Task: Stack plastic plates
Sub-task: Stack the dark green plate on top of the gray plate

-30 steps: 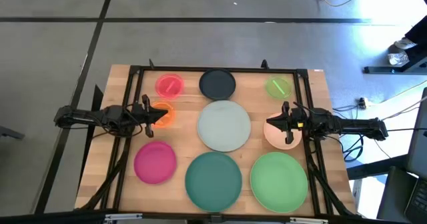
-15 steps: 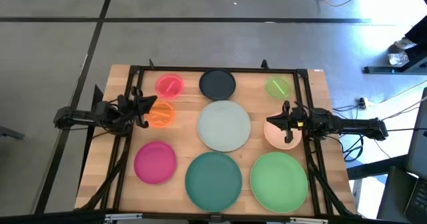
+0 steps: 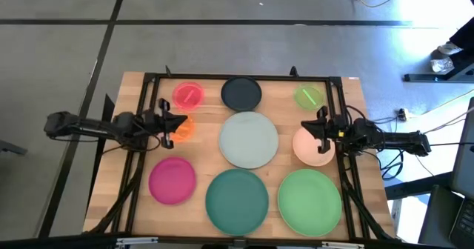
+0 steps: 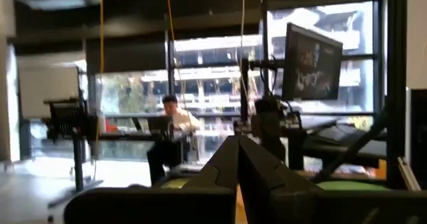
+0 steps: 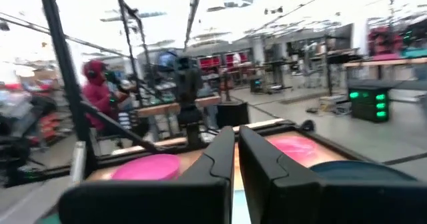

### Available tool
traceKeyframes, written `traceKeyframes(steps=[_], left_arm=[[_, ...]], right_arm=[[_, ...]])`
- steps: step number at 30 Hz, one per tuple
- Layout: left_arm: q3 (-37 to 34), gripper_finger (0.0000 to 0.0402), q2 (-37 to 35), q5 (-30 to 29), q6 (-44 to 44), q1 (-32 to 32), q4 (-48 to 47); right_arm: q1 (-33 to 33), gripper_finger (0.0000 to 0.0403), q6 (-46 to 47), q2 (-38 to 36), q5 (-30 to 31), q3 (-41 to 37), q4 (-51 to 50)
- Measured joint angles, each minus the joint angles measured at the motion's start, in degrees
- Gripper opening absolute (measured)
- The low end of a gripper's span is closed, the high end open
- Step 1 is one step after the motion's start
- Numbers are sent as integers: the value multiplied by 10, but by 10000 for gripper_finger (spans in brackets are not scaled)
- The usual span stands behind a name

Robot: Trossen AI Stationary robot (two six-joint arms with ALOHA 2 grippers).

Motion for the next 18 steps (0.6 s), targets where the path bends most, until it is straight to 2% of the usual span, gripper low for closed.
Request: traceKeyframes(steps=[4,9,14,18], left_arm=[[45,0,93,23,12,-17,4],[111,0,227,14,12,-51,3],[178,0,345,-19,12,-80,-6],[242,0,414,-31,-3,-100,-89]], right_arm=[[0,19,-28,1,10,0,23],[0,19,-31,1,6,0,29],[1,16,-30,25,-17,0,45],[2,2,-29,73,-35,1,89]])
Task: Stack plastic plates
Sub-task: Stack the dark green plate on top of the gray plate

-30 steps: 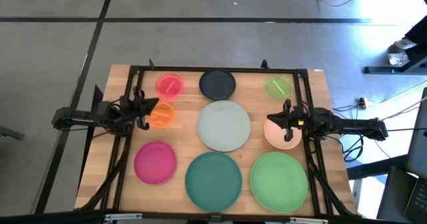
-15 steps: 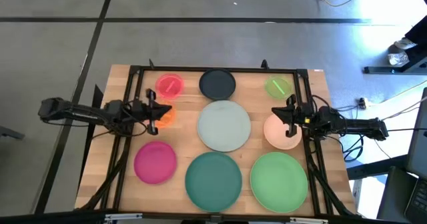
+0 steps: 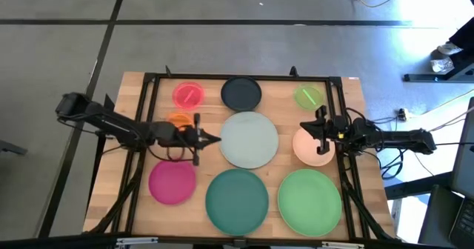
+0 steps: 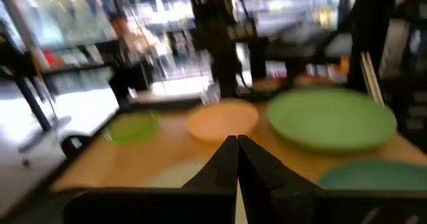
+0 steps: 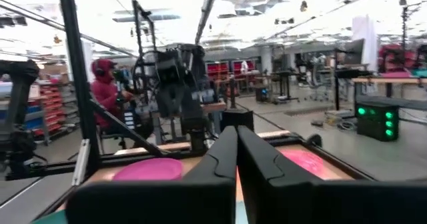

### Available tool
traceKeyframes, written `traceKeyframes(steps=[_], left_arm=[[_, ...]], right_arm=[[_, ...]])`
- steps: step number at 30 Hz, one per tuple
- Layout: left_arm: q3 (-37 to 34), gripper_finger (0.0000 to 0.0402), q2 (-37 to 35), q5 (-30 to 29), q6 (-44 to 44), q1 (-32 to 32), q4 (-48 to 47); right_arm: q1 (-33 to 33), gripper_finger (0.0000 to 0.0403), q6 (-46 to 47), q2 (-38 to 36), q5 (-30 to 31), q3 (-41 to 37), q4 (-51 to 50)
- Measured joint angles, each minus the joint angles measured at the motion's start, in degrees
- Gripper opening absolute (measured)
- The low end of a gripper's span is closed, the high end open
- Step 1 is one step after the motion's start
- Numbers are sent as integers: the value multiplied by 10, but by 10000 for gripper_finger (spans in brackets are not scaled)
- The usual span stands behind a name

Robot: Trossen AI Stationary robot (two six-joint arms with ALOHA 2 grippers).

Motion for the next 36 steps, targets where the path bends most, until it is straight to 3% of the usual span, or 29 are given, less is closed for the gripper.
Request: traceKeyframes(steps=[7,16,20,27,31,36], left_arm=[[134,0,90,-29,-69,-27,-235],[215,1,167,-38,-82,-32,-230],[240,25,179,-30,-136,-34,-286],[273,111,183,35,-256,-50,-432],[273,140,183,20,-304,-69,-460],[272,144,198,-6,-367,-86,-487]], right_arm=[[15,2,0,139,-6,48,0],[95,1,-49,310,16,136,-10],[113,4,-74,348,16,186,-37],[144,5,-75,395,17,215,-52],[157,5,-74,404,42,216,-50],[158,5,-55,404,57,216,-50]])
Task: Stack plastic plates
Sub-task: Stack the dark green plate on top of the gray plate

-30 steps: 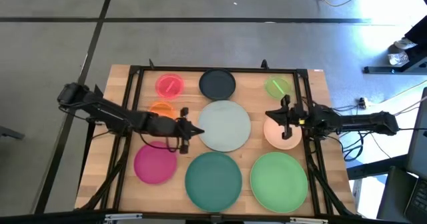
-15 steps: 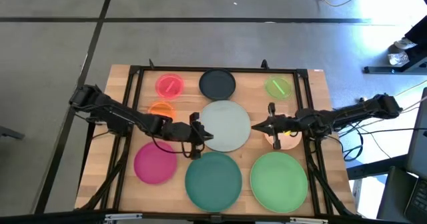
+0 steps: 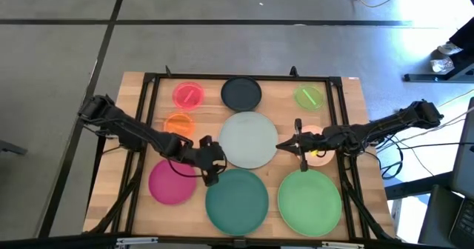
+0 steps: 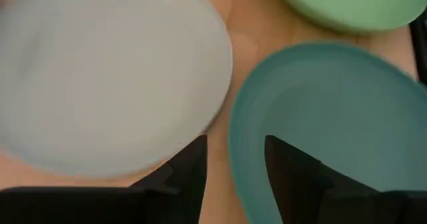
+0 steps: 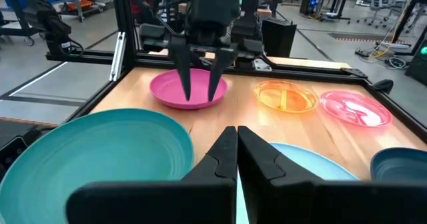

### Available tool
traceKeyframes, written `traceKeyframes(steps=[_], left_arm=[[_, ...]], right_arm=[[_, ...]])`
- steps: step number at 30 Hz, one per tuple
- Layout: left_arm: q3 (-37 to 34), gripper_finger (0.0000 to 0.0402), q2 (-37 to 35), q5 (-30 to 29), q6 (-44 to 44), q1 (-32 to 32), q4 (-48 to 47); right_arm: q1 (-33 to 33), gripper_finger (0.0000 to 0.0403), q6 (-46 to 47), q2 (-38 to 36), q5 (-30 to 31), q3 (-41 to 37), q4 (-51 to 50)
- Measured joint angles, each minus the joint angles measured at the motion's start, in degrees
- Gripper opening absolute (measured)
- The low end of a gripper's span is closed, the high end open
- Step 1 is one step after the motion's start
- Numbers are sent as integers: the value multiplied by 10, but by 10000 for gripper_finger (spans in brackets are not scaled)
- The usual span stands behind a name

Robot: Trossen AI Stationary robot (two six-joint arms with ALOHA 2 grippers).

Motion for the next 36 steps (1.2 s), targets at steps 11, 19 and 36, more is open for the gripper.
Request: traceKeyframes(steps=[11,19,36], left_arm=[[-1,144,104,29,-67,-4,5],[-1,144,128,67,-79,8,20],[-1,58,170,123,-7,8,69]], right_arm=[[0,5,2,0,1,0,-1],[0,5,8,0,1,0,-4],[-2,5,8,0,2,0,-4]])
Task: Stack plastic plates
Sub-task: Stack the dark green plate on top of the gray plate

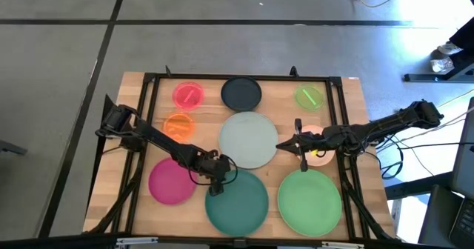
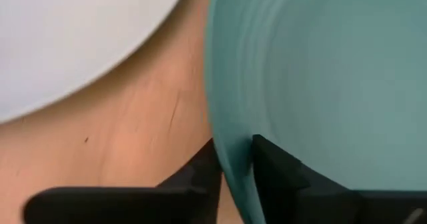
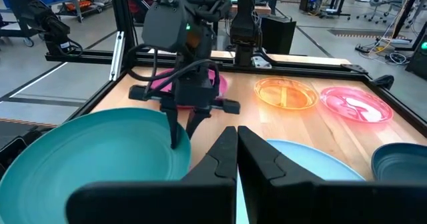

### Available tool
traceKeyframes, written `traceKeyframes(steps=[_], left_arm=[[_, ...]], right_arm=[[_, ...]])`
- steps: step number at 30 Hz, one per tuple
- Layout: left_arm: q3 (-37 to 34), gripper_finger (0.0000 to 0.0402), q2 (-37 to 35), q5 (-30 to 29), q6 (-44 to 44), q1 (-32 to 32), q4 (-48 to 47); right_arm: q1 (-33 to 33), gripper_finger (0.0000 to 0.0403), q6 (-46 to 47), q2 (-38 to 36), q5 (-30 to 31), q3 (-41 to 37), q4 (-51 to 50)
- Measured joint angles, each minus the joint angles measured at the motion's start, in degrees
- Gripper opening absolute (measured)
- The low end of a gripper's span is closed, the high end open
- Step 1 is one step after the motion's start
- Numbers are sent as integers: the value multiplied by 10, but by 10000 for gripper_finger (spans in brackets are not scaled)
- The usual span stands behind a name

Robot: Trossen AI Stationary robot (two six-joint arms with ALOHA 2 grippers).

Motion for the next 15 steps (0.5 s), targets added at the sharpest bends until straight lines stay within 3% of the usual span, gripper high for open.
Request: traceKeyframes(steps=[5,15], left_arm=[[1,20,-6,-3,-3,1,1],[0,10,-87,-59,55,7,-5]], right_arm=[[0,5,0,0,25,0,2],[0,5,17,0,32,0,9]])
